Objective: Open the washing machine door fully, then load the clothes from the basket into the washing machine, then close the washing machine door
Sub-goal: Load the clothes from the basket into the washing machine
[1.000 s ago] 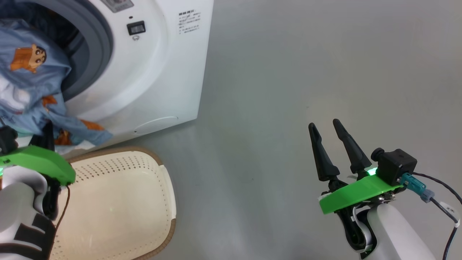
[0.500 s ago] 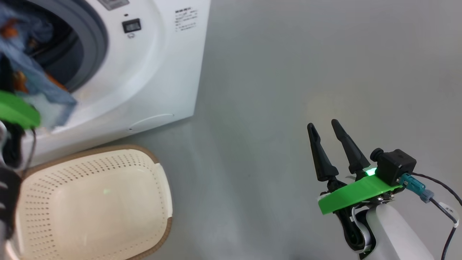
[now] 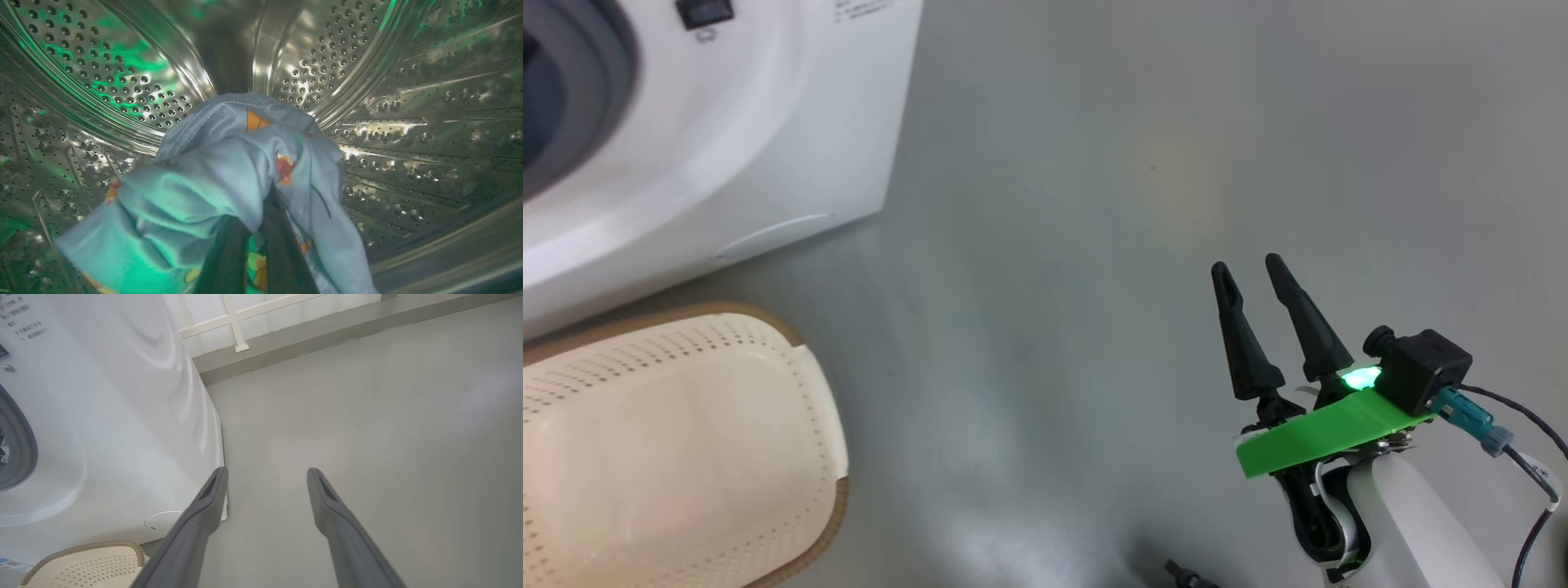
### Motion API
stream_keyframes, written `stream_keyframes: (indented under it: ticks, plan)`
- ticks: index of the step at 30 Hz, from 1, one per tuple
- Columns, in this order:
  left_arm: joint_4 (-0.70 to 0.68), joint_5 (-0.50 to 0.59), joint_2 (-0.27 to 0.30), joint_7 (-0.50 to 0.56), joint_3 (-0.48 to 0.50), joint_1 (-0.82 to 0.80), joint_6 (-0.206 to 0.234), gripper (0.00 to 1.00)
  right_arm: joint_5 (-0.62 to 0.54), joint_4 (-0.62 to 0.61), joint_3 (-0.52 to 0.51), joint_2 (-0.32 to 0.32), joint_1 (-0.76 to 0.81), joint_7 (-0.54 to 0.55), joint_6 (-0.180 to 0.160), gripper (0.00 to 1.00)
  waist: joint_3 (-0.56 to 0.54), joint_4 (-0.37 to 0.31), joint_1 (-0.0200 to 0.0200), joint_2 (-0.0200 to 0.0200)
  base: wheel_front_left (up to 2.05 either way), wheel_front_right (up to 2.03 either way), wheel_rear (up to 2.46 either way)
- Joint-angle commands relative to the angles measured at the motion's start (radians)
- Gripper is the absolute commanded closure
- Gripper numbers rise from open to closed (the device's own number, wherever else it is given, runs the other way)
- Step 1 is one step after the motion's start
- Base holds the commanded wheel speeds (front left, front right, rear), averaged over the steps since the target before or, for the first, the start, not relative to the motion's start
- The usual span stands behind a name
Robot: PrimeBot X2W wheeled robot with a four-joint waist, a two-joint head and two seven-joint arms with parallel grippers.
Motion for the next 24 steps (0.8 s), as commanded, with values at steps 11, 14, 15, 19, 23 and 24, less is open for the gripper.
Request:
stream_keyframes:
  ticks: [11, 14, 15, 19, 23, 24]
  plan:
    - [0.039, 0.037, 0.085, 0.028, -0.018, -0.132, -0.001, 0.00, 0.028, -0.041, 0.035, -0.007, -0.005, -0.008, 0.006, 0.00, 0.077, -0.061, 0.0000, -0.0001, 0.00, 0.00, 0.00]
    - [0.059, 0.039, 0.077, 0.034, -0.027, -0.138, -0.004, 0.00, 0.032, -0.038, 0.041, -0.007, -0.014, -0.008, 0.006, 0.00, 0.078, -0.054, 0.0000, -0.0001, 0.00, 0.00, 0.00]
    - [0.067, 0.038, 0.073, 0.032, -0.029, -0.134, -0.007, 0.00, 0.032, -0.037, 0.042, -0.007, -0.018, -0.008, 0.006, 0.00, 0.077, -0.051, 0.0000, -0.0001, 0.00, 0.00, 0.00]
    - [0.089, 0.029, 0.050, 0.000, -0.033, -0.103, -0.017, 0.00, 0.026, -0.029, 0.038, -0.007, -0.025, -0.008, 0.006, 0.00, 0.056, -0.033, 0.0000, -0.0001, 0.00, 0.00, 0.00]
    - [0.109, 0.016, 0.016, -0.055, -0.040, -0.029, -0.031, 0.00, 0.013, -0.019, 0.032, -0.007, -0.033, -0.008, 0.006, 0.00, 0.007, -0.007, 0.0000, -0.0001, 0.00, 0.00, 0.00]
    - [0.112, 0.010, 0.008, -0.065, -0.039, -0.011, -0.034, 0.00, 0.010, -0.017, 0.033, -0.007, -0.034, -0.008, 0.006, 0.00, -0.005, -0.001, 0.0000, -0.0001, 0.00, 0.00, 0.00]
